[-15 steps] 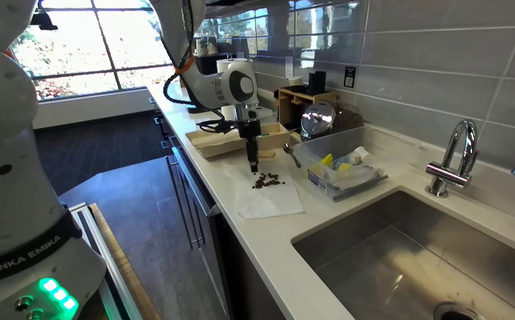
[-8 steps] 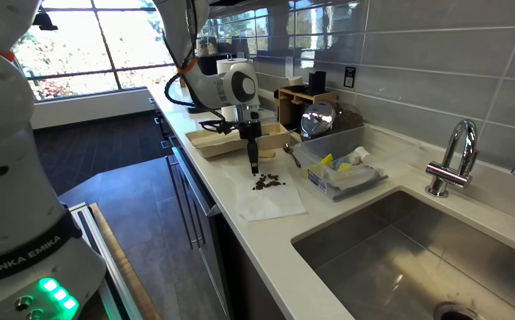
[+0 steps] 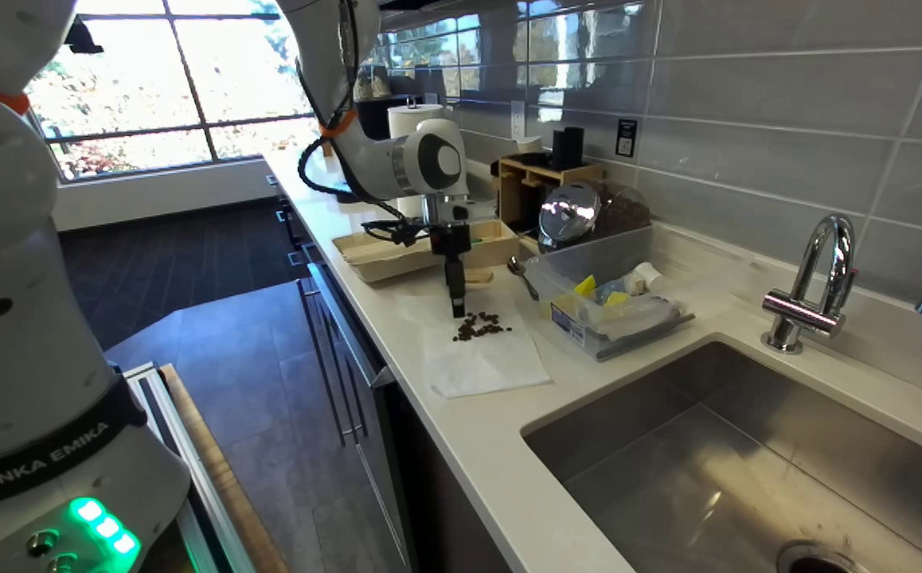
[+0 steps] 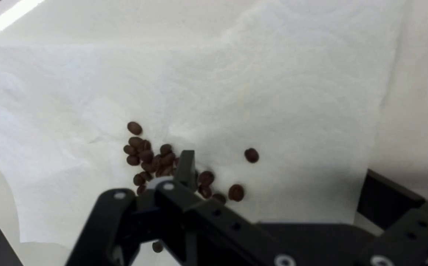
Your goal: Fold the serviette in half
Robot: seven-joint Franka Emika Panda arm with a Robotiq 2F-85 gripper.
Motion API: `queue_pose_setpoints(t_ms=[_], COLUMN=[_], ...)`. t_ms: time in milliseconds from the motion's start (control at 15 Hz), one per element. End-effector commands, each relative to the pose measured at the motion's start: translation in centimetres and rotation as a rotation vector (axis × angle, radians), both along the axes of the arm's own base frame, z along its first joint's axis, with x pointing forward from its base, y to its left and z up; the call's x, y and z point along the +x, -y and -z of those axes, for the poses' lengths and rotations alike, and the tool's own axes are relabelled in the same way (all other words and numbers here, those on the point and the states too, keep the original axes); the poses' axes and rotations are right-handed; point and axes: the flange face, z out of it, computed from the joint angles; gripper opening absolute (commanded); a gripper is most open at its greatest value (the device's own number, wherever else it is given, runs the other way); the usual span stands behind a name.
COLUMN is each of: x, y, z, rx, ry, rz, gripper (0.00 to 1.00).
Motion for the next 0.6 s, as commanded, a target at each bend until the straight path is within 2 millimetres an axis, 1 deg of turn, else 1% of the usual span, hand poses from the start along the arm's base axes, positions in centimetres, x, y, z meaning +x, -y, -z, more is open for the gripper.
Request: queue_pose_setpoints(t_ms=[0, 200, 533], x=[-0.3, -0.4, -0.6], y=[0.3, 1.4, 4.0], z=[0.0, -0.6, -1.2], rx=[0.009, 0.061, 0.078], ry=[-0.028, -0.023, -0.028], rz=[-0.026, -0.034, -0.044], gripper=[1.0, 1.0, 1.0])
